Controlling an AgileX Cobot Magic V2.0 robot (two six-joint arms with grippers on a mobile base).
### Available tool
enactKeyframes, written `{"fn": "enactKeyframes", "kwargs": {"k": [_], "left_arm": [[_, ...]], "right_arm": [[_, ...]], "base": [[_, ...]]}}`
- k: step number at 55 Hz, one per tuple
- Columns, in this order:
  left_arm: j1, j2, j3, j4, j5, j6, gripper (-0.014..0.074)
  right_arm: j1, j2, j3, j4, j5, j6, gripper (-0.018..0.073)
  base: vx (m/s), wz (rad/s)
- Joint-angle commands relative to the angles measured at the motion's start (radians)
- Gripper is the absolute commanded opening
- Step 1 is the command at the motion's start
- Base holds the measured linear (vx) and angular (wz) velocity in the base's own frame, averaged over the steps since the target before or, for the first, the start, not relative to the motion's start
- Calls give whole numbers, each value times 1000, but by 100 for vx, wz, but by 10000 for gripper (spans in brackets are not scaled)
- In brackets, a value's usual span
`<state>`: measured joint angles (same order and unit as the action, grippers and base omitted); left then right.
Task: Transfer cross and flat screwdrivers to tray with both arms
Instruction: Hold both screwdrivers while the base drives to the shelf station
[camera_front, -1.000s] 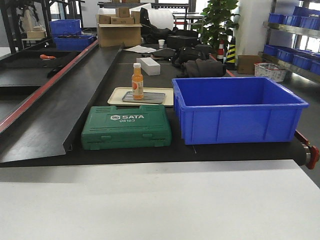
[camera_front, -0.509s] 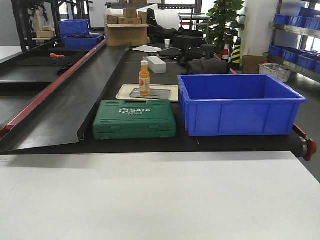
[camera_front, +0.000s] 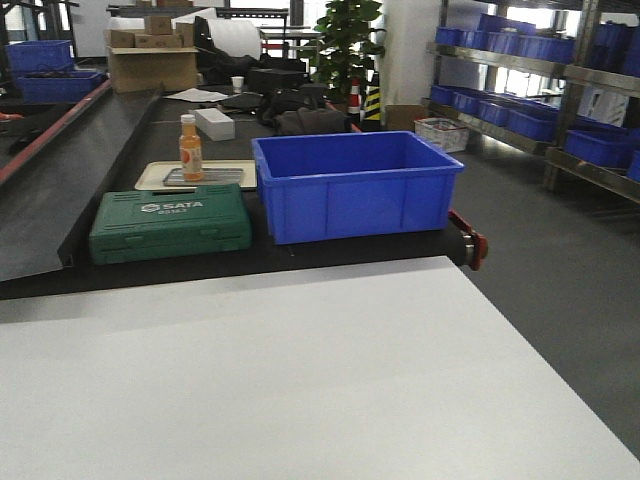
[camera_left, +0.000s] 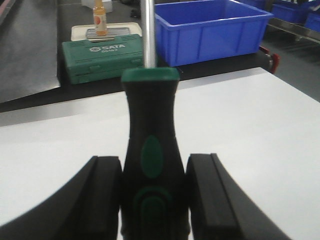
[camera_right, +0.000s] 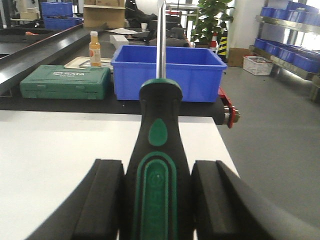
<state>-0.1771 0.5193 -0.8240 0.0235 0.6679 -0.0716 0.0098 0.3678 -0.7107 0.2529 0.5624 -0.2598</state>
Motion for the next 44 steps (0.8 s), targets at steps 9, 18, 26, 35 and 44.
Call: {"fn": "enactKeyframes", "kwargs": {"k": [9, 18, 26, 35, 44], "left_arm": [[-3, 3, -28, -3, -95, -3, 3], [-3, 3, -28, -3, -95, -3, 3], [-3, 2, -28, -3, -95, -3, 3], [-3, 3, -28, -3, -95, -3, 3], [-3, 3, -28, -3, -95, -3, 3]], "right_arm": [[-1, 9, -28, 8, -94, 2, -8], [-1, 9, -28, 8, -94, 2, -8], [-1, 9, -28, 8, -94, 2, -8], [-1, 9, -28, 8, -94, 2, -8], [-1, 9, -28, 8, -94, 2, -8]], "base": [[-25, -42], [-23, -43], [-21, -45], [-19, -49], [-16, -53]]}}
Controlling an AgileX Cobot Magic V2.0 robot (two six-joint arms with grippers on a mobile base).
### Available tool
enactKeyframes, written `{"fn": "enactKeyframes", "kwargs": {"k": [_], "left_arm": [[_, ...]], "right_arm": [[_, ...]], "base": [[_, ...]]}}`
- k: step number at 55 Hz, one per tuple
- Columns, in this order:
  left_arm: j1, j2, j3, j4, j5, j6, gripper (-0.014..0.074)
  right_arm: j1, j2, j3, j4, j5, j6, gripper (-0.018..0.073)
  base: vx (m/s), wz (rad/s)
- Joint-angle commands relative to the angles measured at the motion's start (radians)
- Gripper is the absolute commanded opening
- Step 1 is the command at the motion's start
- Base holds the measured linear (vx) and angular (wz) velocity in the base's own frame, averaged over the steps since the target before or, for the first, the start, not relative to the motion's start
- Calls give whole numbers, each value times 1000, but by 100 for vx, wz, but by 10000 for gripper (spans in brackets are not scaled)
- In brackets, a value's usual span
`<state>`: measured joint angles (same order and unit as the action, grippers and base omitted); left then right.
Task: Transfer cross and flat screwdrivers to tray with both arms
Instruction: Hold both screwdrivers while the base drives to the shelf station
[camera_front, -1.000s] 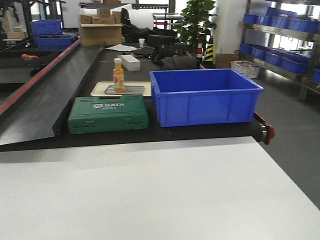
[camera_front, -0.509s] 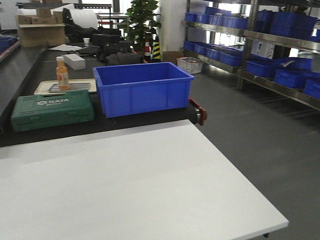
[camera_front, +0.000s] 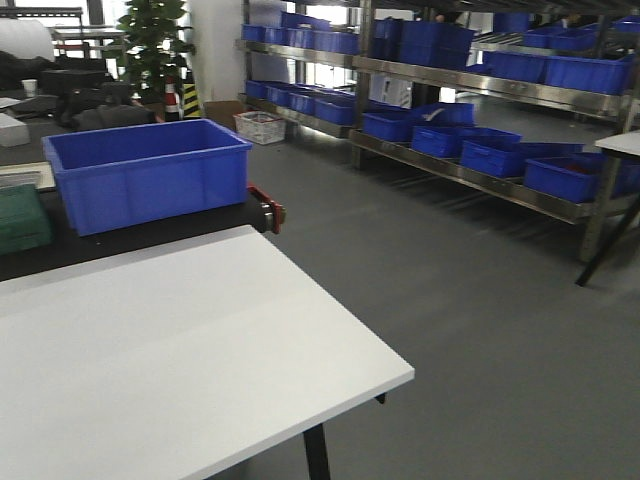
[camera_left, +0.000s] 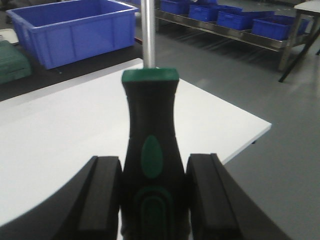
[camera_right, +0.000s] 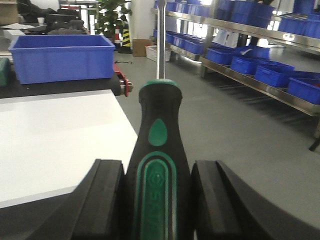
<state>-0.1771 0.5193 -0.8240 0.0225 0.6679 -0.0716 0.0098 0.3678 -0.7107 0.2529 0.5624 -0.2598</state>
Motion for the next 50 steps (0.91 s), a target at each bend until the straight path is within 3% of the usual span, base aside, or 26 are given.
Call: {"fn": "enactKeyframes", "kwargs": {"k": [1, 28, 50], "left_arm": [[-3, 3, -28, -2, -95, -3, 3], [-3, 2, -28, -2, -94, -3, 3], [-3, 2, -28, -2, -94, -3, 3]], "right_arm": [[-1, 9, -28, 8, -94, 2, -8], [-1, 6, -28, 8, -94, 2, -8], [-1, 6, -28, 8, -94, 2, -8]], "base": [[-14, -52], [-7, -48], [12, -64]]}}
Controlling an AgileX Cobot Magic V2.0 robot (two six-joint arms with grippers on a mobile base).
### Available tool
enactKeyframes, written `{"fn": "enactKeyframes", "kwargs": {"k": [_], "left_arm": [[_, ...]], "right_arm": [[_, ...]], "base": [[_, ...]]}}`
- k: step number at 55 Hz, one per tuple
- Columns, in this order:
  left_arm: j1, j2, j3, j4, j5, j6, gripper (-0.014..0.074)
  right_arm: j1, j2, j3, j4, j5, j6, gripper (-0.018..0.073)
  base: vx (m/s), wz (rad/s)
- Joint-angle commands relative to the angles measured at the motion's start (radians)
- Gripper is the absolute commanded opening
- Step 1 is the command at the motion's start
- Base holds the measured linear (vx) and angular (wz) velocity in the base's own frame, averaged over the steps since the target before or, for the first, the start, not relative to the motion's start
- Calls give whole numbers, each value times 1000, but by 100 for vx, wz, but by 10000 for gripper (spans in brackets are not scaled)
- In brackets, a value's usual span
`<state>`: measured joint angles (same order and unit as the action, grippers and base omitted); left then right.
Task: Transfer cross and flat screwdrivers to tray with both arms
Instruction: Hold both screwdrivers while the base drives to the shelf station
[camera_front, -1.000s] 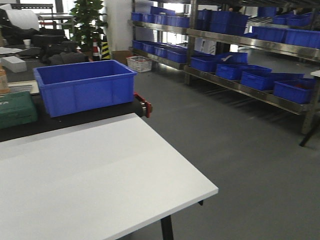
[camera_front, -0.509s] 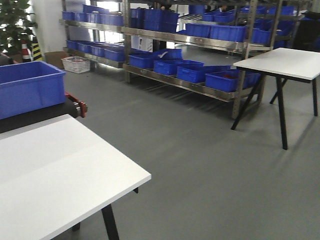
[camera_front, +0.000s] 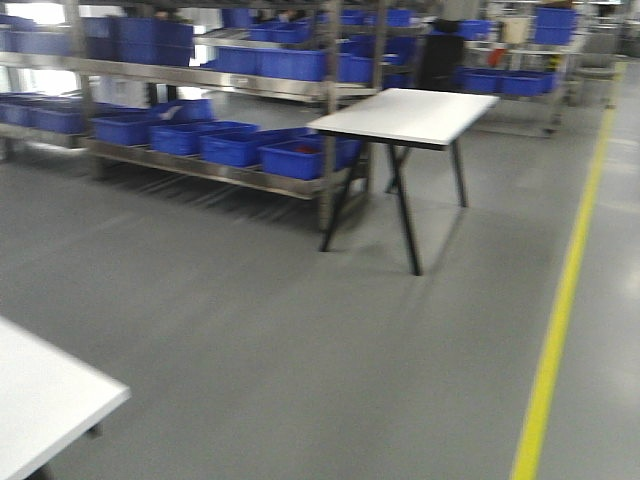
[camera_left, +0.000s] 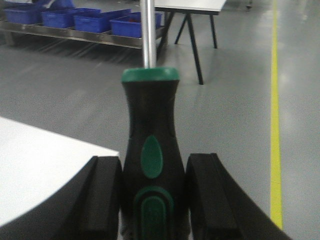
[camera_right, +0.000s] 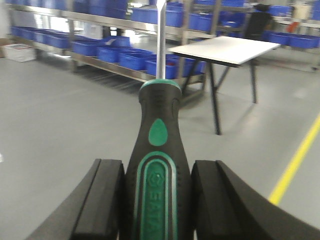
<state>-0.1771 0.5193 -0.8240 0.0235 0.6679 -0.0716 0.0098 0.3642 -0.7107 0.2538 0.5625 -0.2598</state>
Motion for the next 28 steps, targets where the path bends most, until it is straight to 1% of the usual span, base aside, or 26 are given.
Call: {"fn": "enactKeyframes", "kwargs": {"k": [1, 15, 22, 28], "left_arm": [[-3, 2, -28, -3, -94, -3, 3], [-3, 3, -28, -3, -94, -3, 3], [-3, 3, -28, -3, -94, -3, 3], [-3, 3, -28, -3, -94, -3, 3]], "right_arm": [[-1, 10, -28, 7, -94, 2, -8], [-1, 10, -28, 7, -94, 2, -8], [-1, 10, -28, 7, -94, 2, -8], [-1, 10, -28, 7, -94, 2, -8]], "base": [[22, -79], [24, -72], [27, -52], [29, -37]]}}
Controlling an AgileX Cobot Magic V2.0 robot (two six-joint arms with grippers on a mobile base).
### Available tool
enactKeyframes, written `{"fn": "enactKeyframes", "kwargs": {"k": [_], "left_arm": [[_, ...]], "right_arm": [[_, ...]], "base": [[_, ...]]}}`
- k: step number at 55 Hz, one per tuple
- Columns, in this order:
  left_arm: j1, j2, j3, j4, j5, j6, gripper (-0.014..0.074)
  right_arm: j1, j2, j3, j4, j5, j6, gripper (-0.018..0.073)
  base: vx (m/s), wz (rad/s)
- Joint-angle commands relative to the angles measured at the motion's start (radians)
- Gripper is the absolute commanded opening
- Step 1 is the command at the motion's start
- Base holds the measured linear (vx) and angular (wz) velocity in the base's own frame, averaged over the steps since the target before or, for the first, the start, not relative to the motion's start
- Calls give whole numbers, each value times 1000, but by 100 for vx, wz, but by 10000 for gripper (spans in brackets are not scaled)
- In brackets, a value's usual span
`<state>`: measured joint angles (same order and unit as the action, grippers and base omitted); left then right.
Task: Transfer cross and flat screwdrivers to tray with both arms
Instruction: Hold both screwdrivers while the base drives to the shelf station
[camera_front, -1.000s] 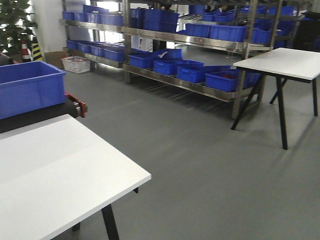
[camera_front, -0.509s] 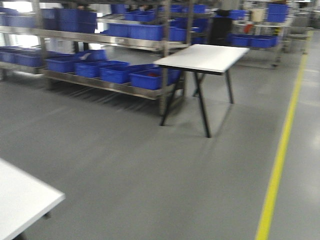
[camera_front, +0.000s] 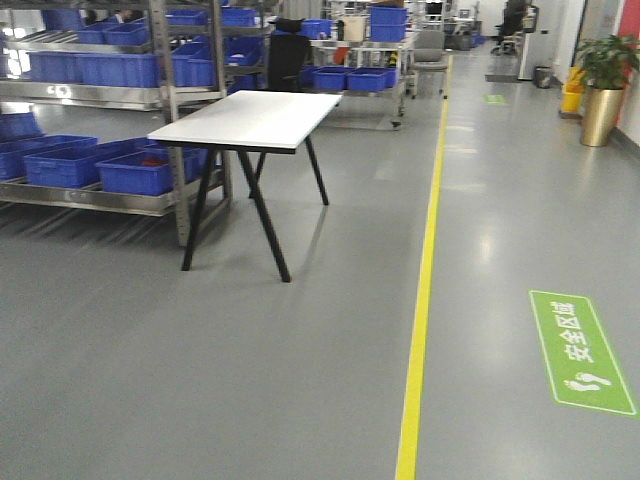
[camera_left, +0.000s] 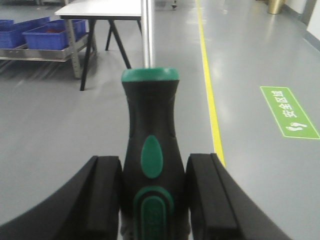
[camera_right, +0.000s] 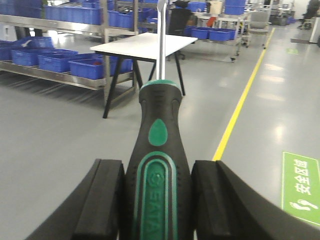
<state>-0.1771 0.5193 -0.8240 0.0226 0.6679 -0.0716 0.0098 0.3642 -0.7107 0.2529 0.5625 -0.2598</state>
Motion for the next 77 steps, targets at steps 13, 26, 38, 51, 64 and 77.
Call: {"fn": "enactKeyframes", "kwargs": {"k": [13, 26, 38, 51, 64, 77], "left_arm": [[-3, 3, -28, -2, -94, -3, 3], [-3, 3, -28, -2, -94, -3, 3], [-3, 3, -28, -2, -94, -3, 3], [-3, 3, -28, -2, -94, -3, 3], [-3, 3, -28, -2, -94, -3, 3], [-3, 3, -28, -2, -94, -3, 3]], "right_arm": [[-1, 10, -28, 8, -94, 2, -8], [-1, 10, -28, 8, -94, 2, -8], [-1, 10, -28, 8, -94, 2, -8], [-1, 10, -28, 8, -94, 2, -8], [-1, 10, -28, 8, -94, 2, -8], [-1, 10, -28, 8, -94, 2, -8]], "base": [[34, -17], [41, 6], [45, 16], [47, 18], [47, 22], [46, 32]]}}
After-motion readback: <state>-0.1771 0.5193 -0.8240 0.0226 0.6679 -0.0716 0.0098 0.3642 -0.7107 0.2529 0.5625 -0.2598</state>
